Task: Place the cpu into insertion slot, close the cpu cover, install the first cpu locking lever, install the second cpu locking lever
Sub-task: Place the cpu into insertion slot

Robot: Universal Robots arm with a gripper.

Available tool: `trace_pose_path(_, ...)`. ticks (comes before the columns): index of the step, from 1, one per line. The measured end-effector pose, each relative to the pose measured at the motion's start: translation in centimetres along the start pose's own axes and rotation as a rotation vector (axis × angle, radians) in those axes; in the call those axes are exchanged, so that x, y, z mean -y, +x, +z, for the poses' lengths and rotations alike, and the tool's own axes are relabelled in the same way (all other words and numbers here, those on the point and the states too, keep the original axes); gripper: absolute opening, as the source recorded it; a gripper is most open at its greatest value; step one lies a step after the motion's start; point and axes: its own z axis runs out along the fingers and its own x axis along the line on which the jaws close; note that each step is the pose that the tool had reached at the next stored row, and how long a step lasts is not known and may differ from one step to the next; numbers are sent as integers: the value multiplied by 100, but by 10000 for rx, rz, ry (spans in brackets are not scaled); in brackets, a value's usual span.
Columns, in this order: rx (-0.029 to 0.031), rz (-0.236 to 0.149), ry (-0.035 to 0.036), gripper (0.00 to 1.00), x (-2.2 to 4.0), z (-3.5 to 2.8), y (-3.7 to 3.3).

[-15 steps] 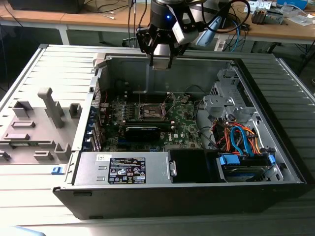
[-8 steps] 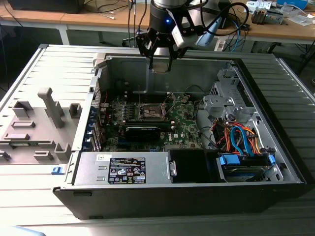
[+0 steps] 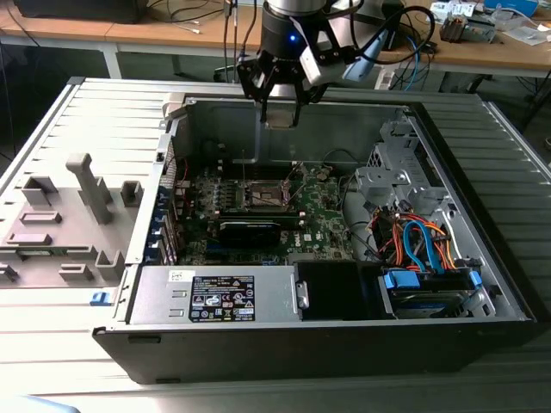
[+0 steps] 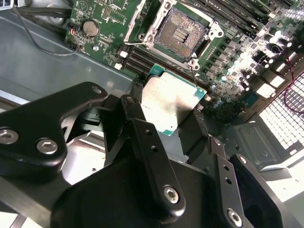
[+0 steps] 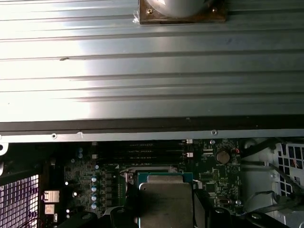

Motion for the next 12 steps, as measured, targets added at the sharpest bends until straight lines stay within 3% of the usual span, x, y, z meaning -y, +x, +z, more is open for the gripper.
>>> trace_pose_path(12, 0, -1, 21, 55, 44, 29, 6)
